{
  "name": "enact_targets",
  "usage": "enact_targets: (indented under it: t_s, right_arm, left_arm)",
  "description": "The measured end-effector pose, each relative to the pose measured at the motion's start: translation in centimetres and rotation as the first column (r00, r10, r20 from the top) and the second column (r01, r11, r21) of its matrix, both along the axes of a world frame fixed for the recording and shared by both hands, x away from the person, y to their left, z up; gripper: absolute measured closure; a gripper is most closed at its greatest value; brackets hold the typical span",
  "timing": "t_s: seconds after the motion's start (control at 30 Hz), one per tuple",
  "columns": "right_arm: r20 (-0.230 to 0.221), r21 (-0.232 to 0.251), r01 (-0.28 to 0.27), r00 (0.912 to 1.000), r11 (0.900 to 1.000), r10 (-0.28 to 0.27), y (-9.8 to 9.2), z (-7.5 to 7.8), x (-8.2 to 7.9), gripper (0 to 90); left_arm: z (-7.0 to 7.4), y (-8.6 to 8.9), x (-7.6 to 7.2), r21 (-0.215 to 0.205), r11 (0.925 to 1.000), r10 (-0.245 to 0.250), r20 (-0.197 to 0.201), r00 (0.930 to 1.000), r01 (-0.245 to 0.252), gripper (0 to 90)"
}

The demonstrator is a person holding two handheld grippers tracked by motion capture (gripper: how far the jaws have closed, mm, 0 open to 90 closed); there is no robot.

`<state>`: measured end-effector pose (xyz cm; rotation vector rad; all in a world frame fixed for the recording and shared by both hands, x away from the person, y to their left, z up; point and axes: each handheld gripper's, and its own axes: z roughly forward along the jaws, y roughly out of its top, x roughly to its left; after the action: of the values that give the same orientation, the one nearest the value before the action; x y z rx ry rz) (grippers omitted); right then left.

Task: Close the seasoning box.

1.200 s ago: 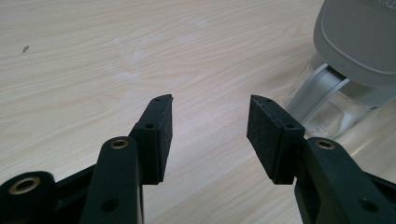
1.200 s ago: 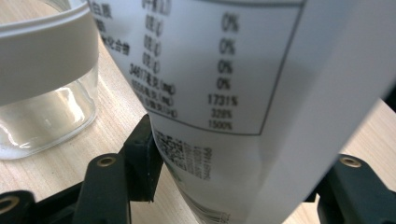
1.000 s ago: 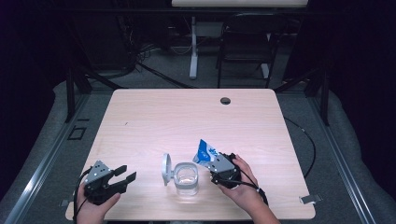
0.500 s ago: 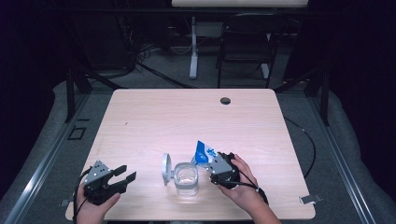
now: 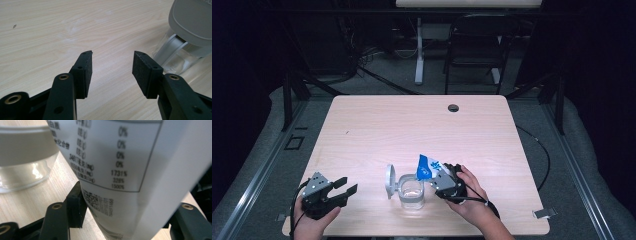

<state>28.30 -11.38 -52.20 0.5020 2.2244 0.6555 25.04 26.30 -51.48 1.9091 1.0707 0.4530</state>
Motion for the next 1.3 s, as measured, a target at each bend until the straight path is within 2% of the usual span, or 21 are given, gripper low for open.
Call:
enact_targets:
  t_s: [0.07,0.5,0.53,0.73,0.77,0.83,0.9,1.0,1.2,1.23,1.3]
  right_arm:
    - [0.009,0.002,-0.005,1.0000,1.000,0.005,0.01,-0.16,0.03,40.0]
    - [0.038,-0.084,-0.018,0.9991,0.996,0.021,0.21,-0.42,-0.15,39.9]
    - [0.047,-0.075,-0.016,0.9987,0.997,0.020,0.27,-0.55,-0.13,40.0]
    - [0.068,-0.129,-0.016,0.9974,0.991,0.025,0.42,-0.59,-0.10,40.0]
    - [0.082,-0.122,-0.019,0.9963,0.992,0.029,0.49,-0.72,-0.09,40.1]
    - [0.082,-0.123,-0.016,0.9963,0.992,0.026,0.54,-0.70,-0.11,40.1]
    - [0.091,-0.152,-0.016,0.9954,0.988,0.030,0.57,-0.61,-0.09,40.1]
    - [0.100,-0.152,-0.023,0.9942,0.988,0.039,0.69,-0.75,-0.08,40.1]
    - [0.123,-0.204,-0.025,0.9911,0.979,0.051,0.89,-0.88,-0.19,40.2]
    - [0.127,-0.223,-0.024,0.9904,0.974,0.053,0.89,-0.81,-0.20,40.2]
    - [0.128,-0.225,-0.021,0.9905,0.974,0.051,0.91,-0.79,-0.20,40.3]
  left_arm:
    - [-0.01,0.00,0.00,0.000,1.0000,0.000,-0.001,1.0000,0.000,51.0]
    - [-0.09,-0.03,0.02,0.000,1.0000,0.000,-0.005,1.0000,0.000,51.0]
    - [-0.10,-0.01,0.03,0.002,1.0000,-0.001,-0.005,1.0000,0.001,51.0]
    - [-0.16,0.04,0.06,0.003,1.0000,0.000,-0.005,1.0000,0.000,51.0]
    - [-0.17,0.05,0.07,0.003,1.0000,0.000,-0.005,1.0000,0.000,51.0]
    - [-0.18,0.06,0.06,0.003,1.0000,0.001,-0.006,1.0000,-0.001,51.0]
    - [-0.18,0.05,0.06,0.004,1.0000,0.001,-0.006,1.0000,0.000,51.0]
    - [-0.17,0.03,0.06,0.004,1.0000,-0.001,-0.005,1.0000,0.001,51.0]
    - [-0.22,0.05,0.07,0.004,1.0000,0.001,-0.008,1.0000,-0.001,51.0]
    - [-0.22,0.04,0.06,0.005,1.0000,0.001,-0.008,1.0000,-0.001,51.1]
    - [-0.23,0.03,0.07,0.006,1.0000,0.000,-0.008,1.0000,0.000,51.1]
